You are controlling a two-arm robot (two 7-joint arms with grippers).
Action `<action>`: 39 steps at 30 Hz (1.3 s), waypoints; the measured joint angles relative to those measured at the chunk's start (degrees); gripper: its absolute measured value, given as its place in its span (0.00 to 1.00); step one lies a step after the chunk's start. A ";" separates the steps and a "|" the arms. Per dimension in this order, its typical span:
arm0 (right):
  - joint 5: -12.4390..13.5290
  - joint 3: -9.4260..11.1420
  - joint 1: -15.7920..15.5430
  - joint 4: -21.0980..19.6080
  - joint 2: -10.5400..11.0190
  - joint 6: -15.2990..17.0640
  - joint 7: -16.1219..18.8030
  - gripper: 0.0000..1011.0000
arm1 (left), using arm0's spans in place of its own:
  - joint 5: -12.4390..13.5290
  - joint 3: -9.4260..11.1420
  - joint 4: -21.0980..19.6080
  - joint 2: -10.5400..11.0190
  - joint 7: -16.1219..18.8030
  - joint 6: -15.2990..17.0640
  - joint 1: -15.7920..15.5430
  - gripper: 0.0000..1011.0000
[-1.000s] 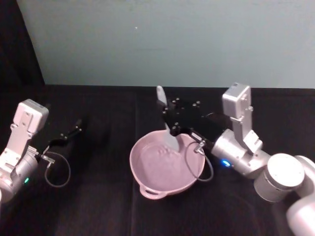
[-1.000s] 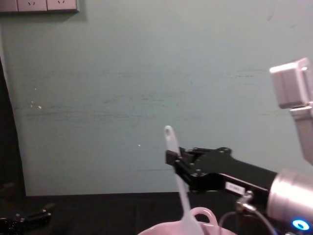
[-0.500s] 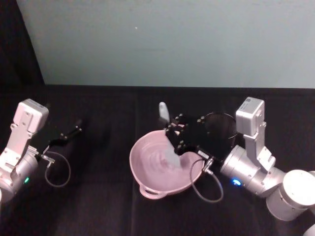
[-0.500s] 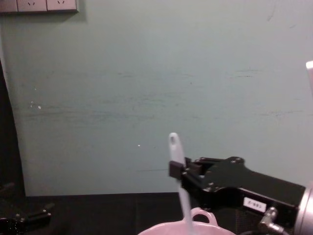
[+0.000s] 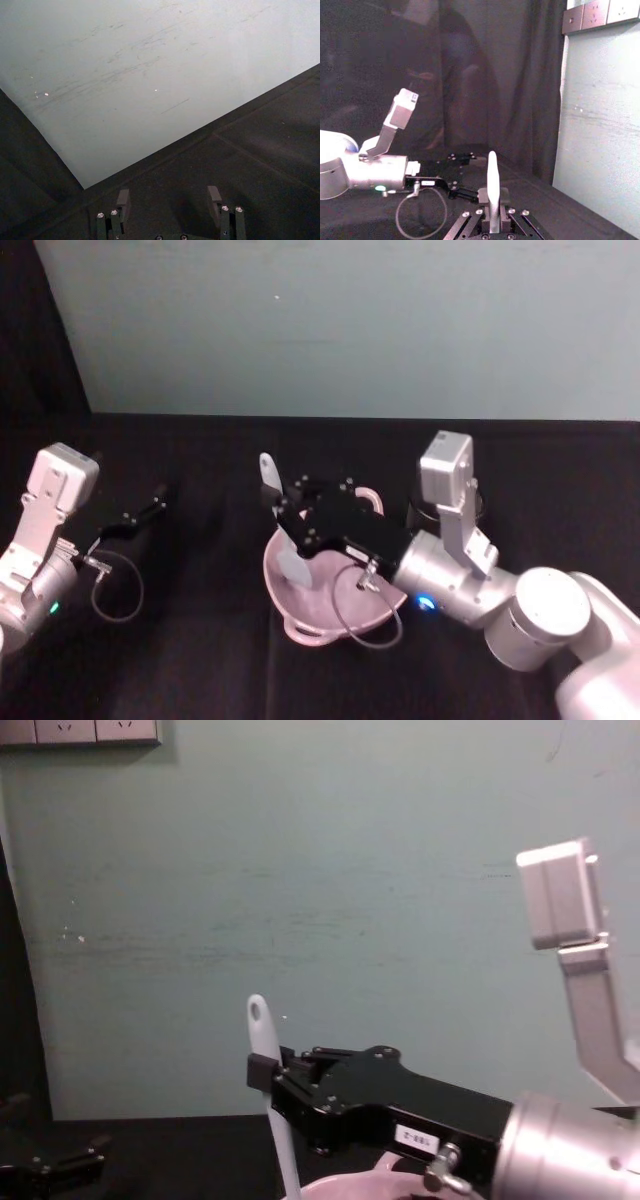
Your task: Use the one hand to pick up the spoon and stir the clear water in the bowl.
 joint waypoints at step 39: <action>-0.55 3.55 -2.66 -4.38 6.04 2.30 -1.36 0.12 | 0.00 0.00 0.00 0.00 0.00 0.00 0.00 0.99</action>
